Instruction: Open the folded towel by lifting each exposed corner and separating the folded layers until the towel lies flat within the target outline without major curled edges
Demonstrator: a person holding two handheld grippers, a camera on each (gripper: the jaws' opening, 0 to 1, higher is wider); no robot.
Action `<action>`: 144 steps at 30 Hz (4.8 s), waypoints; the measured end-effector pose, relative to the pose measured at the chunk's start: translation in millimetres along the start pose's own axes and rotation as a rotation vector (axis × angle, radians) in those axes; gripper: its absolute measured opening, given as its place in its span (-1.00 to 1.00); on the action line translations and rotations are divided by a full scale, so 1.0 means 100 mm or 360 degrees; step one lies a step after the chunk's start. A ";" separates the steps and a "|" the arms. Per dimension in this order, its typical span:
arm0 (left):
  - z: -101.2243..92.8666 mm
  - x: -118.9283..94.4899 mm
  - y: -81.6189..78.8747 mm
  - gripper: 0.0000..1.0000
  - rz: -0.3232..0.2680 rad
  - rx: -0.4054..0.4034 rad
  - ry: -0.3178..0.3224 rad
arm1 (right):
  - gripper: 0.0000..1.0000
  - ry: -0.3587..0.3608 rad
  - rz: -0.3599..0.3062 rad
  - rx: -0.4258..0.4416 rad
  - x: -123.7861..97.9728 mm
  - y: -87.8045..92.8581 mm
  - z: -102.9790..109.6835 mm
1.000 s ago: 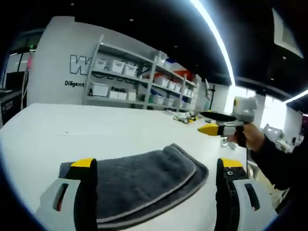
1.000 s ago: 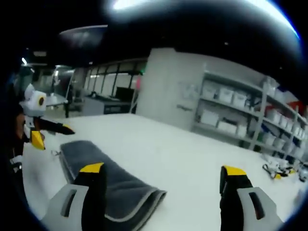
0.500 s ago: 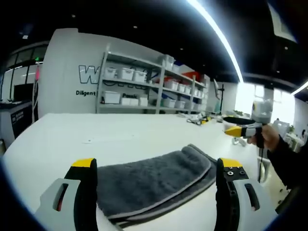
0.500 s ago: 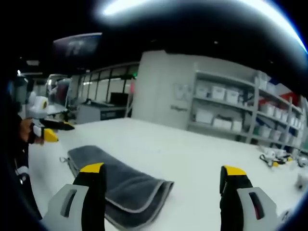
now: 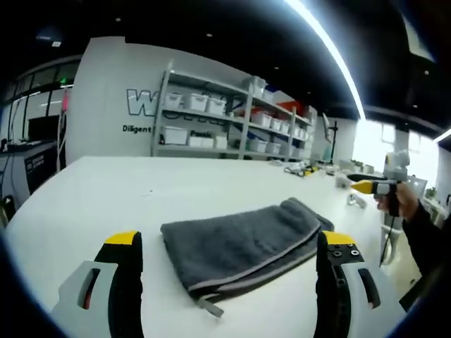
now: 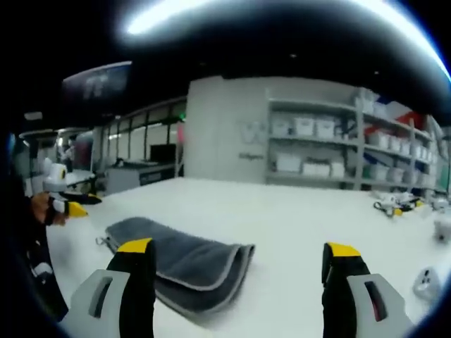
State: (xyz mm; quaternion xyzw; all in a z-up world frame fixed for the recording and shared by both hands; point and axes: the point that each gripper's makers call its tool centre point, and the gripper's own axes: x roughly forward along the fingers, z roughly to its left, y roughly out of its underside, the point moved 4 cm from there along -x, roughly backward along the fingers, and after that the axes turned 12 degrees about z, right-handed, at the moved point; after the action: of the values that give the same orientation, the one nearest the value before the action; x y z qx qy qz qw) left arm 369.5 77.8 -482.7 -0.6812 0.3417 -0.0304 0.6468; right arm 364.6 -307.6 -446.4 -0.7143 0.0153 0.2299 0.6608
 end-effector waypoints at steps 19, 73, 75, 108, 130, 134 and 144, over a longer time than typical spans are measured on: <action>0.25 -0.09 0.10 0.83 0.0032 -0.0073 0.0002 | 0.99 0.0035 0.0021 0.0049 -0.07 0.15 0.01; 0.44 0.42 0.51 0.16 0.0343 -0.0185 0.0107 | 0.86 -0.0017 0.0277 0.0292 0.49 0.53 0.02; 0.43 0.43 0.51 0.15 0.0345 -0.0191 0.0115 | 0.85 -0.0014 0.0280 0.0297 0.50 0.54 0.03; 0.47 0.51 0.54 0.00 0.0405 -0.0257 0.0082 | 0.62 -0.0036 0.0411 0.0362 0.87 0.65 0.14; 0.46 0.56 0.63 -0.17 0.0476 -0.0314 0.0083 | 0.42 -0.0087 0.0463 0.0426 1.00 0.76 0.22; 0.46 0.56 0.63 -0.21 0.0480 -0.0311 0.0080 | 0.34 -0.0100 0.0496 0.0405 1.03 0.80 0.27; 0.40 0.57 0.63 -0.38 0.0490 -0.0265 0.0104 | 0.10 -0.0095 0.0512 0.0420 1.04 0.82 0.29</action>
State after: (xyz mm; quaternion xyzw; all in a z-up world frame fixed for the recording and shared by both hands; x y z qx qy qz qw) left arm 405.1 88.0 -568.8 -0.6707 0.4642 0.0753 0.5736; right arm 421.6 -261.6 -560.4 -0.6027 0.1394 0.3495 0.7037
